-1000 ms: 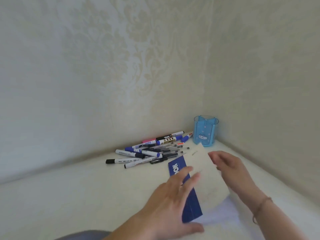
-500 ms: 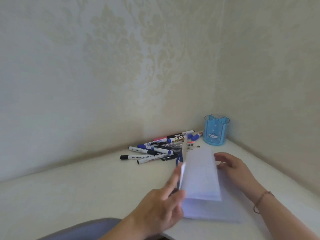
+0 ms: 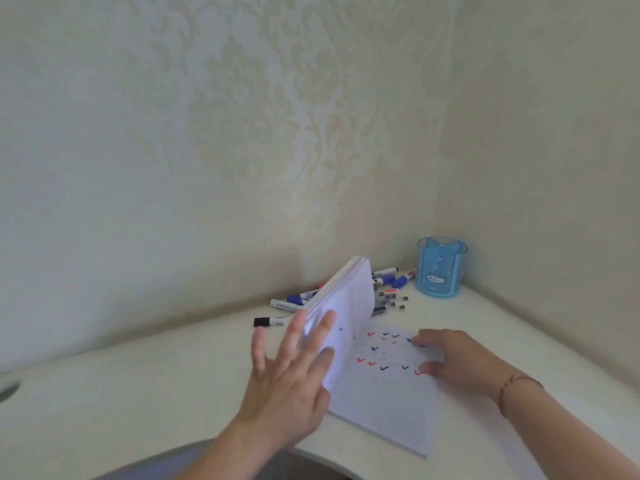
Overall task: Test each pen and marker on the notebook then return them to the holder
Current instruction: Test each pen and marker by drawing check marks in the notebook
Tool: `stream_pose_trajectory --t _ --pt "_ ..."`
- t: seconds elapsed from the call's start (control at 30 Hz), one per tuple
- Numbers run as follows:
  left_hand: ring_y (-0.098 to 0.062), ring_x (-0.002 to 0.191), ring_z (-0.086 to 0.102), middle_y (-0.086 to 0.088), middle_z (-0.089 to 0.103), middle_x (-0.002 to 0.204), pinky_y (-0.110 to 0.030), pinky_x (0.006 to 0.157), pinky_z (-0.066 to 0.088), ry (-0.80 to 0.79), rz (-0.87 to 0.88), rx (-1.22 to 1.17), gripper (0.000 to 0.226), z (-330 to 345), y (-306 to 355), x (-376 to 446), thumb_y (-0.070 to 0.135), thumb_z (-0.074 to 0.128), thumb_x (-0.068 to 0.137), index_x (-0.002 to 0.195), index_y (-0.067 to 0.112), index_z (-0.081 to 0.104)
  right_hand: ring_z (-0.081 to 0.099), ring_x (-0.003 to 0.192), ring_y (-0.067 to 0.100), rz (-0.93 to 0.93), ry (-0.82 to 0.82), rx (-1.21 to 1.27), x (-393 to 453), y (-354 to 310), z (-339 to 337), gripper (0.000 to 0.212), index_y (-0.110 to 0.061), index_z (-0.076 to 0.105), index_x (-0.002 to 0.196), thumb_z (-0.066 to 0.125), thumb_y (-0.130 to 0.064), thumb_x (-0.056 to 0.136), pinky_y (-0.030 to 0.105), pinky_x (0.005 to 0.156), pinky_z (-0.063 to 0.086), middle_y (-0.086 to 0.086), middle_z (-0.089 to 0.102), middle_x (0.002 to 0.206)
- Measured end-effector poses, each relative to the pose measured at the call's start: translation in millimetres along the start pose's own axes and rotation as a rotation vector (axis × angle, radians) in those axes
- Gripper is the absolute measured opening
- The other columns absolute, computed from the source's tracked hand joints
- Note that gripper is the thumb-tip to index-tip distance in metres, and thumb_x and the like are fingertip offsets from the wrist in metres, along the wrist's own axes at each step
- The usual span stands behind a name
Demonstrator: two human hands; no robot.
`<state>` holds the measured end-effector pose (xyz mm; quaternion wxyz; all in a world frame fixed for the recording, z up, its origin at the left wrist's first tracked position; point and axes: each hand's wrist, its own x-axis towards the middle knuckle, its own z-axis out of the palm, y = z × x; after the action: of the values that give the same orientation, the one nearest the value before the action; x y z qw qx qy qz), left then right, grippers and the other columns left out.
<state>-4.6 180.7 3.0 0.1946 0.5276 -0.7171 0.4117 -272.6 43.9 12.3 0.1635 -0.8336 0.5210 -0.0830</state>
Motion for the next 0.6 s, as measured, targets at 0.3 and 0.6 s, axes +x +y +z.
stream_pose_trajectory --t 0.3,0.6 --pt "-0.015 0.048 0.039 0.003 0.041 0.054 -0.021 0.049 0.038 -0.245 0.179 -0.515 0.019 -12 -9 -2 0.039 0.065 0.077 0.068 0.026 0.055 -0.001 0.142 -0.005 -0.25 -0.284 -0.155 -1 2 -28 0.047 -0.054 0.044 0.128 0.061 -0.031 0.09 0.033 0.12 0.01 -0.033 0.008 0.151" --pt "-0.035 0.08 0.058 -0.009 0.062 0.09 -0.039 0.067 0.039 -0.703 -0.042 -0.388 0.035 26 20 57 0.049 0.029 0.099 0.1 0.019 0.046 0.045 0.116 0.008 -0.3 0.106 -0.261 81 -51 -8 0.024 -0.04 0.061 0.113 0.061 -0.039 0.089 0.029 0.094 0.046 -0.018 0.055 0.118"
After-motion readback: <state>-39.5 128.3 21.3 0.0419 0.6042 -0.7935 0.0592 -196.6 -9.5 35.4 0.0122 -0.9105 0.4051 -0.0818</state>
